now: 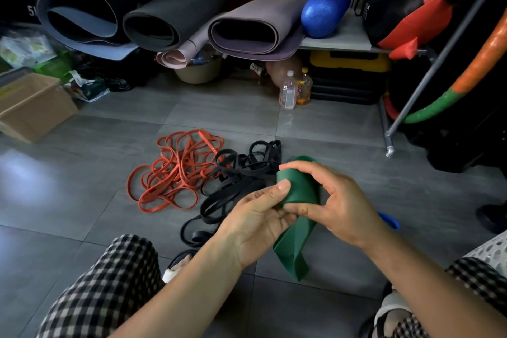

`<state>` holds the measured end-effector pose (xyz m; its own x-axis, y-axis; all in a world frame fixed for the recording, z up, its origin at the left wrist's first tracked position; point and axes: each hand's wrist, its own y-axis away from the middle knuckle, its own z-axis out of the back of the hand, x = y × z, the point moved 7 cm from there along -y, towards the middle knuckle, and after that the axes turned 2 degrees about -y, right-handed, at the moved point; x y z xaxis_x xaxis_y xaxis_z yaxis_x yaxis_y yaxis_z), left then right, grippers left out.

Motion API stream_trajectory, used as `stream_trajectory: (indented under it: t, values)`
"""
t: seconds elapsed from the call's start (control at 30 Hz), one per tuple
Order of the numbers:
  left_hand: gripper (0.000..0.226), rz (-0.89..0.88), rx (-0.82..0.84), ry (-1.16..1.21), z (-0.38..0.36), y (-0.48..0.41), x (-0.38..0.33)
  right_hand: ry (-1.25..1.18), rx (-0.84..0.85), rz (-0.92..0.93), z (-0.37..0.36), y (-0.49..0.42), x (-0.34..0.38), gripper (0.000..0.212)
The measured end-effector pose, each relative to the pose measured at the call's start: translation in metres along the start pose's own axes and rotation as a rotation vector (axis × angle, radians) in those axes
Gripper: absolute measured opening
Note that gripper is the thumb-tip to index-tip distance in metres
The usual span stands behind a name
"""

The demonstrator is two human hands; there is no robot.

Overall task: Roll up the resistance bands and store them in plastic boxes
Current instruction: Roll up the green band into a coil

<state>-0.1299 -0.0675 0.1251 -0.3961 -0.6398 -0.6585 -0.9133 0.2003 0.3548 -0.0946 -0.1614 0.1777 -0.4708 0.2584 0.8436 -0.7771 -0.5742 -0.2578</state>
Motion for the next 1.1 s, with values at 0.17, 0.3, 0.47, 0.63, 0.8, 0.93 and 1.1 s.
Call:
stream_trajectory:
  t: [0.17,0.3,0.47,0.63,0.8,0.93,1.1]
  values:
    - [0.029,-0.121,-0.026,-0.081,0.0,0.0,-0.011,-0.036,0.015,0.005,0.002,0.003,0.001,0.059]
    - [0.023,-0.17,-0.035,-0.137,-0.002,0.002,-0.015,0.046,-0.001,0.016,0.007,0.0,0.002,0.062]
    - [0.04,-0.128,-0.011,-0.041,-0.001,0.003,-0.011,-0.071,-0.054,-0.014,0.001,0.003,0.0,0.061]
    - [0.045,-0.094,0.08,0.024,-0.008,0.004,-0.005,-0.201,-0.158,0.018,-0.004,0.006,0.004,0.06]
    - [0.04,-0.011,0.17,0.092,-0.013,0.006,0.002,-0.27,-0.115,0.02,-0.011,0.007,0.013,0.058]
    - [0.049,0.124,0.193,-0.01,-0.007,0.003,0.009,-0.109,-0.114,-0.014,-0.005,0.006,0.012,0.049]
    - [0.026,0.038,-0.115,-0.269,0.02,-0.004,0.002,0.344,-0.007,-0.081,-0.003,0.006,0.005,0.042]
